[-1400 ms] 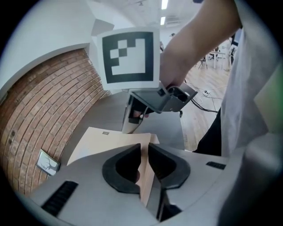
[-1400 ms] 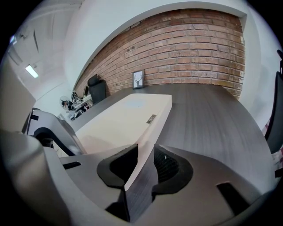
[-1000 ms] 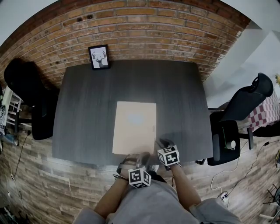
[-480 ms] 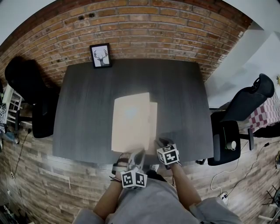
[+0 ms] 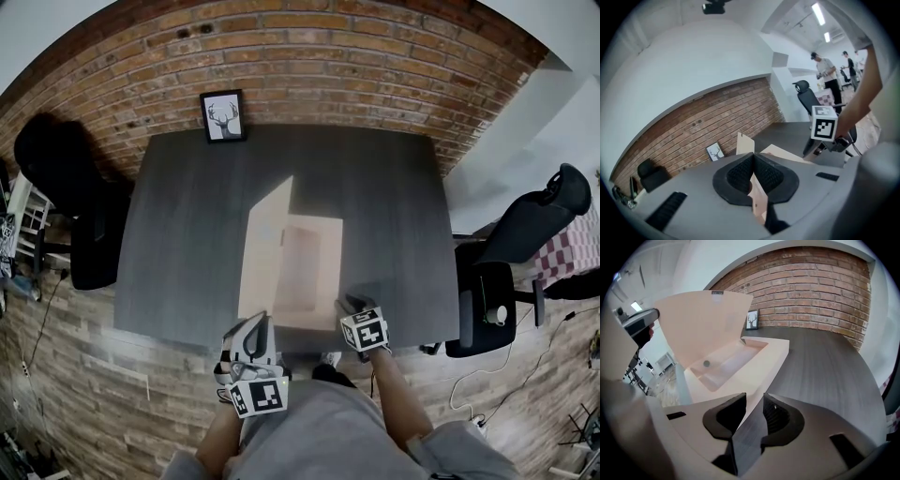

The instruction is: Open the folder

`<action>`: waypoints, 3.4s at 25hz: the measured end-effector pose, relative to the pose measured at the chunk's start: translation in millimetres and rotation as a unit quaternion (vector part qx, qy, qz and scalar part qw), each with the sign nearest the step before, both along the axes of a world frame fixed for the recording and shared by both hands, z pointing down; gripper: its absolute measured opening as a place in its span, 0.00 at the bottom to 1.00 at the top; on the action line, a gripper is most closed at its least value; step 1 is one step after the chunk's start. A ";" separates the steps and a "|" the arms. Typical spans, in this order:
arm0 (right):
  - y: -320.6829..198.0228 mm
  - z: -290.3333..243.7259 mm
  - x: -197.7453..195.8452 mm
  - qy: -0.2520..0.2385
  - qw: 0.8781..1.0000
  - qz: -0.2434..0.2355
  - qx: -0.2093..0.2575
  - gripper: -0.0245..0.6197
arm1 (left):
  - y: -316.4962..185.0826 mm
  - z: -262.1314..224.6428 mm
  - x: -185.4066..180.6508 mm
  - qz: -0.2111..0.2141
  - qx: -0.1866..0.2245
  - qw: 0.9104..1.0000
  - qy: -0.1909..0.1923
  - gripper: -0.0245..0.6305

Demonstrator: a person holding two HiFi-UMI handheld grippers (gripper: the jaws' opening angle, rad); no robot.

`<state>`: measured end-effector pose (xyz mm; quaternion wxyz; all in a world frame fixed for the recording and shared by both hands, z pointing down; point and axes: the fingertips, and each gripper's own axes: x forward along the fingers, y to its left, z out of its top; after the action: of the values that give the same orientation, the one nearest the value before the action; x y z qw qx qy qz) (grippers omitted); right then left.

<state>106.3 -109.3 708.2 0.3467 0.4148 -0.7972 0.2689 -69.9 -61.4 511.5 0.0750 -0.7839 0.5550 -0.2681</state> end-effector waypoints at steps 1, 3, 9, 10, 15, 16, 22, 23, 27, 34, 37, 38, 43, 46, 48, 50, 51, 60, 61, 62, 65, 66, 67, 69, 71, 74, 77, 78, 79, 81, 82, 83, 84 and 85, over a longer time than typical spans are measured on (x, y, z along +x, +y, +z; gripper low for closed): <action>0.0 0.2 -0.4 0.002 1.000 -0.002 -0.001 0.18 | -0.7 -3.3 -12.5 -0.022 0.005 1.000 0.009 0.04; 0.0 0.6 -0.9 0.006 1.000 -0.004 -0.002 0.18 | -0.3 -7.2 -37.5 -0.065 0.013 0.998 0.014 0.04; -0.9 1.3 -3.6 0.013 1.000 -0.007 -0.008 0.18 | 3.6 0.0 -104.3 -0.159 -0.003 0.987 0.017 0.04; -1.2 1.3 -4.2 0.014 1.000 -0.007 -0.008 0.18 | 3.8 3.0 -115.0 -0.175 -0.010 0.984 0.027 0.04; -0.8 2.2 -4.9 0.023 1.000 -0.007 -0.013 0.18 | 5.2 22.0 -168.8 -0.253 -0.036 0.964 0.077 0.04; -0.9 2.2 -5.1 0.025 1.000 -0.007 -0.013 0.18 | 5.2 25.9 -180.0 -0.268 -0.040 0.959 0.085 0.04; -0.2 2.5 -5.0 0.038 0.999 -0.005 -0.011 0.18 | 8.3 61.1 -238.4 -0.336 -0.075 0.932 0.112 0.04; -0.3 2.3 -4.9 0.040 0.999 -0.004 -0.011 0.18 | 8.3 67.2 -246.3 -0.345 -0.081 0.928 0.117 0.04; -0.9 2.1 -3.8 0.045 0.999 0.000 -0.009 0.18 | 8.0 93.4 -274.3 -0.381 -0.110 0.907 0.140 0.05; -0.7 1.9 -3.3 0.046 0.999 0.005 -0.009 0.18 | 8.7 140.1 -305.5 -0.420 -0.157 0.884 0.130 0.05; -0.6 1.9 -3.0 0.046 0.999 0.006 -0.009 0.18 | 8.1 157.0 -315.1 -0.434 -0.174 0.875 0.128 0.06; -0.4 1.8 -3.2 0.046 0.999 0.006 -0.010 0.18 | 7.7 161.5 -317.4 -0.438 -0.179 0.872 0.126 0.06; -1.0 1.8 -4.0 0.046 0.999 0.001 -0.012 0.18 | 5.5 173.1 -323.0 -0.448 -0.193 0.864 0.122 0.06; -0.8 1.3 -3.5 0.044 0.999 0.000 -0.013 0.18 | 5.9 170.4 -321.3 -0.448 -0.188 0.866 0.120 0.06; -0.9 1.2 -3.9 0.044 0.999 -0.002 -0.014 0.18 | 5.9 166.1 -320.6 -0.445 -0.184 0.868 0.120 0.07; -1.1 1.5 -3.8 0.046 0.999 -0.004 -0.015 0.18 | 4.7 161.8 -319.8 -0.439 -0.175 0.872 0.127 0.08; -1.0 1.6 -3.5 0.048 0.999 -0.005 -0.016 0.18 | 4.6 160.0 -319.2 -0.435 -0.170 0.875 0.130 0.09; -1.3 1.9 -5.5 0.060 0.998 -0.014 -0.011 0.18 | 13.6 145.7 -320.9 -0.440 -0.142 0.879 0.114 0.16; -1.2 2.1 -6.0 0.061 0.998 -0.014 -0.011 0.18 | 15.4 144.0 -321.3 -0.443 -0.140 0.879 0.111 0.16; -1.4 2.2 -6.2 0.061 0.998 -0.014 -0.010 0.18 | 17.6 142.2 -321.5 -0.446 -0.138 0.878 0.106 0.14; -1.9 1.3 -6.3 0.063 0.998 -0.016 -0.009 0.17 | 26.2 139.5 -316.0 -0.446 -0.137 0.878 0.105 0.12; -2.1 1.1 -6.1 0.064 0.998 -0.017 -0.008 0.17 | 29.9 140.6 -311.8 -0.444 -0.140 0.879 0.107 0.12; -2.1 0.9 -6.1 0.065 0.998 -0.017 -0.007 0.17 | 34.1 142.9 -306.8 -0.440 -0.145 0.879 0.107 0.10; -1.3 0.5 -6.6 0.067 0.998 -0.017 -0.006 0.17 | 43.9 150.3 -294.5 -0.432 -0.160 0.881 0.108 0.08; -0.5 0.3 -8.0 0.068 0.998 -0.017 -0.004 0.16 | 52.4 159.9 -277.3 -0.417 -0.180 0.884 0.113 0.07; -0.3 -1.2 -9.0 0.075 0.997 -0.017 0.007 0.13 | 58.6 172.5 -239.9 -0.376 -0.212 0.894 0.124 0.05; -4.2 -12.4 -11.4 0.074 0.997 -0.011 0.033 0.05 | 52.3 175.3 -199.5 -0.325 -0.221 0.907 0.150 0.04; -5.5 -17.7 -13.5 0.069 0.997 -0.010 0.041 0.04 | 49.0 174.2 -186.8 -0.309 -0.223 0.911 0.158 0.04; -6.9 -23.2 -15.6 0.065 0.997 -0.009 0.049 0.04 | 45.0 171.9 -175.2 -0.294 -0.224 0.915 0.163 0.04; -11.3 -36.2 -19.8 0.055 0.996 -0.005 0.066 0.04 | 33.2 161.8 -156.0 -0.265 -0.217 0.924 0.171 0.04; -14.7 -44.0 -21.9 0.049 0.996 -0.002 0.077 0.04 | 25.9 154.1 -148.3 -0.252 -0.210 0.928 0.175 0.04; -18.4 -52.8 -24.0 0.043 0.995 0.001 0.088 0.04 | 17.9 144.9 -141.5 -0.240 -0.201 0.933 0.179 0.04; -22.6 -63.0 -26.0 0.037 0.994 0.004 0.101 0.04 | 9.6 134.5 -135.4 -0.230 -0.190 0.937 0.183 0.04; -27.2 -74.4 -28.0 0.031 0.993 0.007 0.116 0.04 | 1.1 123.3 -129.8 -0.220 -0.179 0.940 0.188 0.04</action>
<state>78.3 -136.5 633.8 0.3190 0.4657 -0.8090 0.1641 -199.6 -60.4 634.8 -0.2332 -0.6788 0.6606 -0.2202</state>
